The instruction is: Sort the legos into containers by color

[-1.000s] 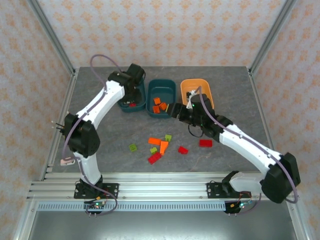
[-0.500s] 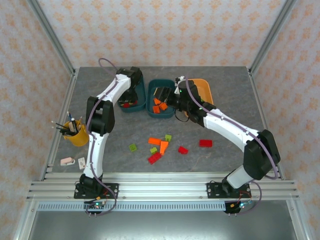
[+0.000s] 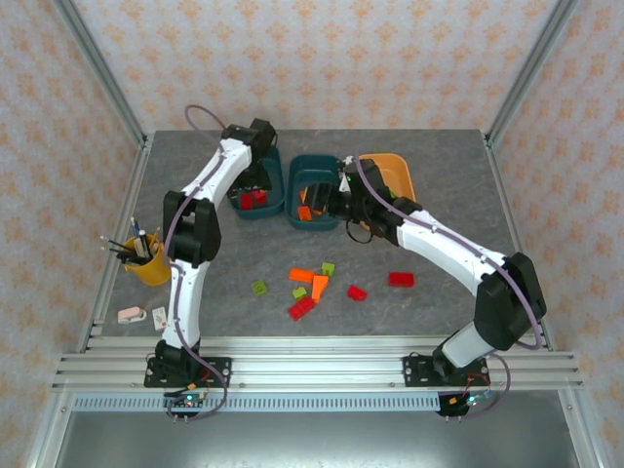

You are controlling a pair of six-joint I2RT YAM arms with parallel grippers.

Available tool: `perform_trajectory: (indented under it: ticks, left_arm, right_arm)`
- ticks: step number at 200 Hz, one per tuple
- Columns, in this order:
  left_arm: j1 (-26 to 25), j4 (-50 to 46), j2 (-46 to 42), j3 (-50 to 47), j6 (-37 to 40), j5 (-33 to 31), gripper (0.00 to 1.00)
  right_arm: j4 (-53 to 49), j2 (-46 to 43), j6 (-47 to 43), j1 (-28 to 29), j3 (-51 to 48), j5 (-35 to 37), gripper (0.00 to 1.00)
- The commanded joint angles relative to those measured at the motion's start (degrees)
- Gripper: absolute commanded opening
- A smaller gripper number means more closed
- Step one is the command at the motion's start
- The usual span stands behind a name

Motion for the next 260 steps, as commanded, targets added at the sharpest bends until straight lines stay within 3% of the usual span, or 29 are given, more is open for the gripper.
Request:
perform_trajectory:
  ticks: [1, 25, 45, 86, 122, 185, 208, 260]
  left_arm:
    - [0.1, 1.3, -13.1, -2.4, -2.6, 2.2, 0.75]
    - [0.1, 6.2, -25.2, -13.7, -5.7, 5.7, 0.77]
    - [0.0, 11.2, -36.3, -27.1, -9.1, 8.4, 0.77]
    - [-0.5, 17.4, -61.3, -53.5, -15.8, 9.8, 0.78]
    - [-0.6, 15.7, -77.6, -66.4, -18.6, 9.5, 0.78]
    - [-0.8, 13.9, -83.4, -69.8, -19.7, 11.2, 0.78]
    - [-0.7, 14.8, -83.8, -70.0, -19.5, 12.6, 0.78]
    - [-0.8, 16.1, -85.2, -70.5, -19.2, 15.2, 0.78]
  right_arm:
    - [-14.2, 0.2, -15.8, 1.6, 4.6, 0.0, 0.68]
    - [-25.8, 3.3, -27.2, 4.6, 7.7, 0.5, 0.70]
    - [-31.9, 7.2, -31.5, 8.0, 10.0, 2.3, 0.70]
    - [-37.3, 17.0, -33.9, 15.9, 16.2, 9.2, 0.72]
    - [-40.9, 26.7, -33.4, 19.8, 22.8, 12.9, 0.66]
    - [-39.8, 33.1, -32.7, 21.2, 25.6, 22.6, 0.68]
    - [-39.2, 34.5, -32.9, 20.9, 25.3, 21.4, 0.67]
    - [-39.4, 35.9, -31.4, 19.0, 24.3, 16.9, 0.54]
